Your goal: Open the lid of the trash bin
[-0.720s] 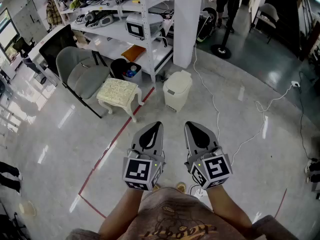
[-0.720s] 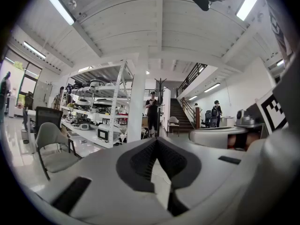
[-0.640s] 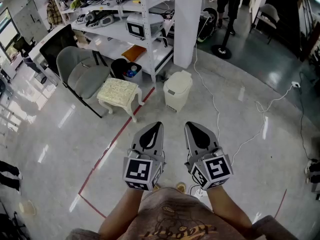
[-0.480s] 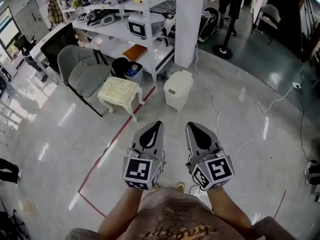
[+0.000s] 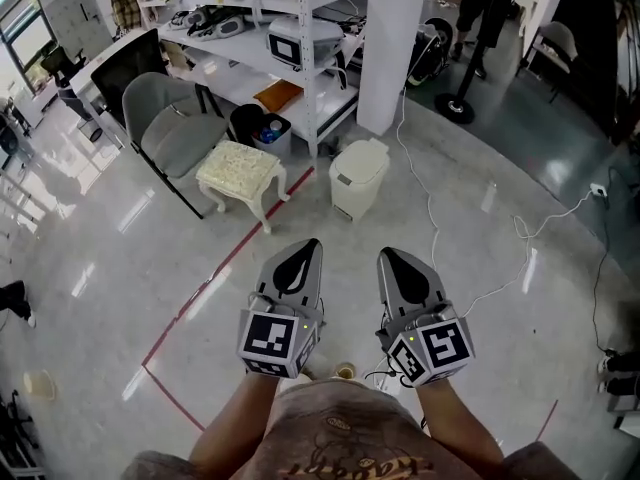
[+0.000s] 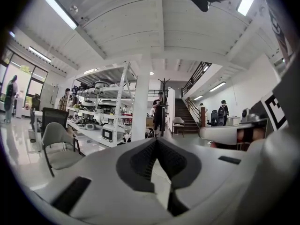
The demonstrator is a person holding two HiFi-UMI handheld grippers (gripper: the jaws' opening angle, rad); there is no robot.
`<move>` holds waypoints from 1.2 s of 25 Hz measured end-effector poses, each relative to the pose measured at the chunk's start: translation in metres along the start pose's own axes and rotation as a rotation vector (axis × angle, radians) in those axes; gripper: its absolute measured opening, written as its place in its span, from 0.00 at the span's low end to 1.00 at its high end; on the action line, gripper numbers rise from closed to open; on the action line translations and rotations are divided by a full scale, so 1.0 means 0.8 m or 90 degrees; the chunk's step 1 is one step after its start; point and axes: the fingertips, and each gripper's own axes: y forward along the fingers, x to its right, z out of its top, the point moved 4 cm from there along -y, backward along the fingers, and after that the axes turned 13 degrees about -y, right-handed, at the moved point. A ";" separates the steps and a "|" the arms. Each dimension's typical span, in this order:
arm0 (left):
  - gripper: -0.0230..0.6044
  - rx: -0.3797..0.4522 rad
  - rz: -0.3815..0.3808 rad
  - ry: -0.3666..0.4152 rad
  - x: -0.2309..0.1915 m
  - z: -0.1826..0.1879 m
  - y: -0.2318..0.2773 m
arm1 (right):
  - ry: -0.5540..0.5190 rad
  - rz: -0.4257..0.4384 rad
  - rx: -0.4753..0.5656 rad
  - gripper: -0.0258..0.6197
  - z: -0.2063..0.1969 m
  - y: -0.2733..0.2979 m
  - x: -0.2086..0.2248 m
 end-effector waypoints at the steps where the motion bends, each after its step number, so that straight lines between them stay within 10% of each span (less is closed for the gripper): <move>1: 0.02 0.001 0.004 0.001 0.002 -0.001 0.001 | 0.000 0.003 0.000 0.05 -0.001 -0.002 0.002; 30: 0.02 -0.040 -0.046 -0.013 -0.088 0.009 0.209 | 0.011 -0.027 -0.018 0.05 -0.040 0.167 0.110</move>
